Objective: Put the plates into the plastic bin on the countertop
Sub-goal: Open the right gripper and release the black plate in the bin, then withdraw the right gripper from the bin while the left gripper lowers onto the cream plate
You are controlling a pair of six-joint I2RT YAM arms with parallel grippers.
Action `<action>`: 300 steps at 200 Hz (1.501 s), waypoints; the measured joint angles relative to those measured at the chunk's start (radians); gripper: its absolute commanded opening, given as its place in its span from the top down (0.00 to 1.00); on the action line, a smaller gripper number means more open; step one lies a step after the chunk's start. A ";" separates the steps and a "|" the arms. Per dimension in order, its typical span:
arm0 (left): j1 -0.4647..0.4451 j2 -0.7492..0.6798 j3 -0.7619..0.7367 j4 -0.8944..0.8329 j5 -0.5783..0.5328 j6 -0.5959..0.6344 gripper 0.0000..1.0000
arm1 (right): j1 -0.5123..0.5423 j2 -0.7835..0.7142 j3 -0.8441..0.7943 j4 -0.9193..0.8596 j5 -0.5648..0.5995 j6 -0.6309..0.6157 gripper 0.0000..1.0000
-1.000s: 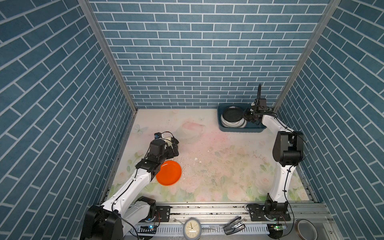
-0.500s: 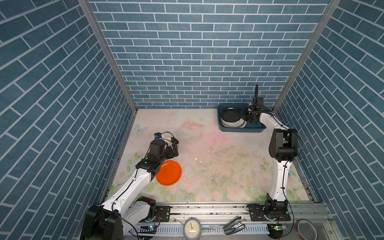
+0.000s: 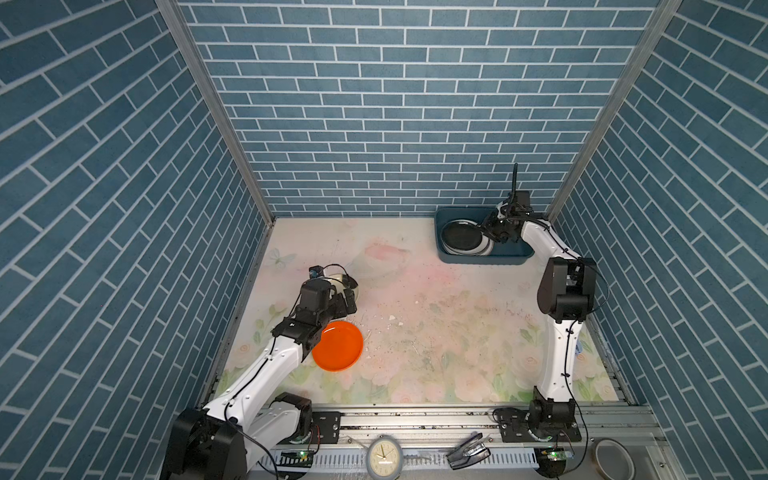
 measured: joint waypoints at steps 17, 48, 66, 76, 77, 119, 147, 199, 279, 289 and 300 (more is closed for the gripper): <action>0.000 0.000 0.000 0.000 0.000 0.000 0.00 | 0.000 -0.072 -0.056 -0.008 0.012 -0.018 0.56; 0.000 0.004 0.000 -0.001 0.000 0.000 0.00 | -0.002 -0.227 -0.186 0.005 0.029 -0.046 0.56; 0.000 0.004 0.000 0.000 0.000 0.000 0.00 | -0.005 -0.320 -0.288 0.047 0.022 -0.065 0.57; 0.000 0.004 0.000 0.000 0.000 0.000 0.00 | -0.007 -0.366 -0.347 0.076 0.014 -0.068 0.57; 0.000 0.004 0.000 0.000 0.000 0.000 0.00 | -0.007 -0.372 -0.356 0.080 0.014 -0.068 0.57; 0.000 0.008 0.000 0.000 -0.010 0.000 0.00 | -0.016 -0.504 -0.559 0.158 0.009 -0.068 0.57; 0.000 0.010 0.000 0.003 -0.027 -0.009 0.00 | -0.018 -0.599 -0.698 0.197 0.032 -0.068 0.57; 0.034 0.077 0.011 0.013 -0.014 -0.056 0.00 | -0.018 -0.829 -0.917 0.266 0.095 -0.066 0.57; 0.088 0.110 0.039 0.002 0.035 -0.117 0.00 | -0.018 -1.089 -1.181 0.352 0.103 -0.055 0.57; 0.097 0.108 0.039 0.001 0.040 -0.120 0.00 | -0.018 -1.105 -1.199 0.353 0.096 -0.055 0.57; 0.108 0.104 0.039 -0.002 0.047 -0.123 0.00 | -0.018 -1.128 -1.219 0.352 0.091 -0.055 0.57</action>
